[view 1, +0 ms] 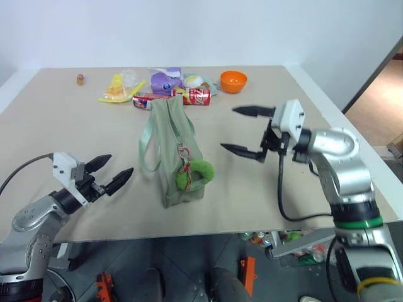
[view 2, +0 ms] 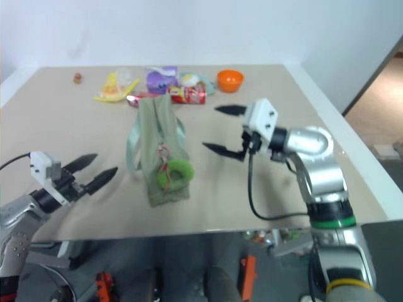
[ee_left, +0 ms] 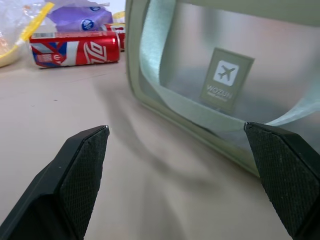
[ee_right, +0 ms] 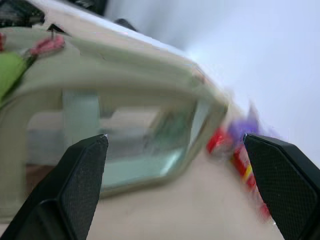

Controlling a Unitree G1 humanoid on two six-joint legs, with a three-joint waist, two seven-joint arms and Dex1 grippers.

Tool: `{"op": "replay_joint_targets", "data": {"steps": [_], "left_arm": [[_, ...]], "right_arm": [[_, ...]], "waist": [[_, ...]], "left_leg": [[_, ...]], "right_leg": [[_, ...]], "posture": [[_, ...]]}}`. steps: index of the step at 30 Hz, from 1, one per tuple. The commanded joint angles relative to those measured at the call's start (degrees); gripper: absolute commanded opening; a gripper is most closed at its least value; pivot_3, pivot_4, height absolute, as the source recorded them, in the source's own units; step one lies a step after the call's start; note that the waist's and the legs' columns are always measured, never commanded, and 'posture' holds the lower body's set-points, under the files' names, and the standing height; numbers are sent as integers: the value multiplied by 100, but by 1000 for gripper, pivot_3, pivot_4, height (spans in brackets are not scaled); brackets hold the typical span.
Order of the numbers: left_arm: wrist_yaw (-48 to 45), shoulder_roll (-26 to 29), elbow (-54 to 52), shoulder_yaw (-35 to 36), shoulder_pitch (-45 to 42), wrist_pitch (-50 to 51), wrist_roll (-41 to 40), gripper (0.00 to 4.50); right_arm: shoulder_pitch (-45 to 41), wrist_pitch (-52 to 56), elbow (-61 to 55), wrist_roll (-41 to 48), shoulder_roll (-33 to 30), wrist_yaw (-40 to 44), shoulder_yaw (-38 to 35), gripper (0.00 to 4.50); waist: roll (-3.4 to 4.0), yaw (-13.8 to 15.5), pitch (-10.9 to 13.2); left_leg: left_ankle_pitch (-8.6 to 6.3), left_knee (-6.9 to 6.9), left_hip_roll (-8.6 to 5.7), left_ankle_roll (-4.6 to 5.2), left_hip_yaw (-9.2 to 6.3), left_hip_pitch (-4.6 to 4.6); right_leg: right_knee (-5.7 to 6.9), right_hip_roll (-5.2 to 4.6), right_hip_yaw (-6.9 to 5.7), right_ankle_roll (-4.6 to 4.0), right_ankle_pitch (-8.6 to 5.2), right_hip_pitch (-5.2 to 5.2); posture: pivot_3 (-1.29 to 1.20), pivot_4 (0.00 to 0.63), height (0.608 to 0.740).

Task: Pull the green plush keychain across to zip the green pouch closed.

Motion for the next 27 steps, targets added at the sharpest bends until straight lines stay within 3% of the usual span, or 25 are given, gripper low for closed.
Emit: {"op": "replay_joint_targets", "data": {"steps": [1, 6, 11, 15, 18, 24, 27], "left_arm": [[-4, 39, -272, 89, -39, 68, -145, 4484], [17, 3, -240, 54, -106, 72, -135, 4484], [49, -47, -213, 45, -146, 50, -128, 4484], [164, -110, -367, 126, -174, 212, -363, 4484], [-57, -4, -948, 109, -122, 593, -1089, 4484], [-205, 521, -1624, 184, -274, 1211, -1928, 4484], [-344, 814, -1597, 125, -472, 1294, -1928, 4484]], "right_arm": [[-793, -1586, 1094, -576, 140, 635, 426, 4480], [-2125, -3259, 2628, -931, 647, 1262, 914, 4480], [-2780, -4652, 3636, -1234, 1062, 1461, 1229, 4480], [-3129, -5809, 4415, -1948, 1103, 1085, 1532, 4480], [-3326, -6192, 4870, -2436, 1132, 678, 1690, 4480], [-3659, -6483, 5476, -3106, 1115, -87, 1867, 4480], [-3773, -6549, 5635, -3400, 1096, -440, 1928, 4480]], "waist": [[-1, 8, -1], [6, 4, 6], [6, 3, 6], [7, 15, 7], [6, 8, 8], [9, 6, 11], [11, 6, 12]], "left_leg": [[-1, -2, 0, 0, -1, -1], [-3, -4, -1, -1, 1, -9], [-6, -8, 1, -1, -4, -7], [-6, -6, -1, -2, -4, -7], [-5, -4, -1, -2, 1, -7], [-5, -10, 0, -2, -6, 1], [-5, -10, 0, -3, -10, 4]], "right_leg": [[0, 0, 0, -3, -2, 1], [0, -2, 2, -24, 8, -6], [2, -2, -3, -37, 7, -4], [3, -10, -6, -39, 6, -2], [4, -15, -6, -41, 8, -4], [14, -8, -8, -50, 4, -2], [17, -5, -9, -54, 2, -2]], "posture": [[0, 150, 740], [0, 150, 740], [0, 150, 740], [0, 150, 740], [0, 150, 740], [0, 150, 740], [0, 150, 740]]}}
